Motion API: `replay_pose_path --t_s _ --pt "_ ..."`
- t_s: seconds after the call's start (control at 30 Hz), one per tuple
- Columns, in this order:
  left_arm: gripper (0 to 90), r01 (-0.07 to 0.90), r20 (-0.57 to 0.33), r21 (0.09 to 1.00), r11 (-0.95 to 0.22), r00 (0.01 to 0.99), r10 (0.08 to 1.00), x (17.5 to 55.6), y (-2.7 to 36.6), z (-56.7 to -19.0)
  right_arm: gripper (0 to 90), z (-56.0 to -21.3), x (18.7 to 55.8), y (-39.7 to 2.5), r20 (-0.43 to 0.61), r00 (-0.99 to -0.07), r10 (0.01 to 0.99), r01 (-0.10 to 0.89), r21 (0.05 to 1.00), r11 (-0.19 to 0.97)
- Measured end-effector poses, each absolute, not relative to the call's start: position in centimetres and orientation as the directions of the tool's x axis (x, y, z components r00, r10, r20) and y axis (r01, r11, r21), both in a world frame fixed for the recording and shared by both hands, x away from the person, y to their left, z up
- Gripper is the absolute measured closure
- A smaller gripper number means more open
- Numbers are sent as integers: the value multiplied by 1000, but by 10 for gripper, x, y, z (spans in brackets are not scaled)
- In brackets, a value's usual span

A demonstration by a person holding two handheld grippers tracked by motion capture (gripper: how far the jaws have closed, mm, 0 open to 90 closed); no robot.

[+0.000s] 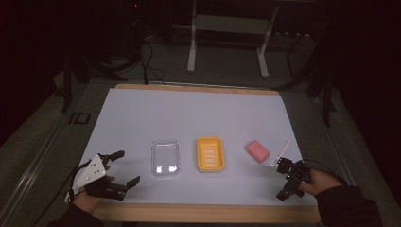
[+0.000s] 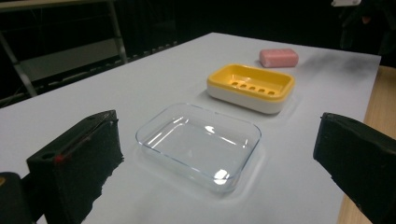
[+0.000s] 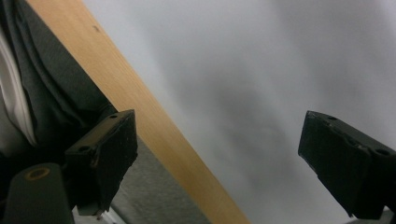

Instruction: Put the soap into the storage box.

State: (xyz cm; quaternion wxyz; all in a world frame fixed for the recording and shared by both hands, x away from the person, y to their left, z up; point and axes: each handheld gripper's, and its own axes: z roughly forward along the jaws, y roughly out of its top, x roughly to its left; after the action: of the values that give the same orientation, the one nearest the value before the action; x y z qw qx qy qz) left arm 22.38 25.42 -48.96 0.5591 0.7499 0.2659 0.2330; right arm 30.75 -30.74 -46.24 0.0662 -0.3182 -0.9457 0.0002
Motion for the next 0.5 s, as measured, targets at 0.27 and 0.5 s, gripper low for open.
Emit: replay_pose_path --t_s 0.27,0.5 --pt "12 167 51 958 -234 704 709 229 265 -487 133 -461 310 -320 59 -693 718 718 -24 695" --pt "13 170 49 956 -241 714 699 235 264 -486 175 -462 312 -322 68 -644 762 764 -3 645"
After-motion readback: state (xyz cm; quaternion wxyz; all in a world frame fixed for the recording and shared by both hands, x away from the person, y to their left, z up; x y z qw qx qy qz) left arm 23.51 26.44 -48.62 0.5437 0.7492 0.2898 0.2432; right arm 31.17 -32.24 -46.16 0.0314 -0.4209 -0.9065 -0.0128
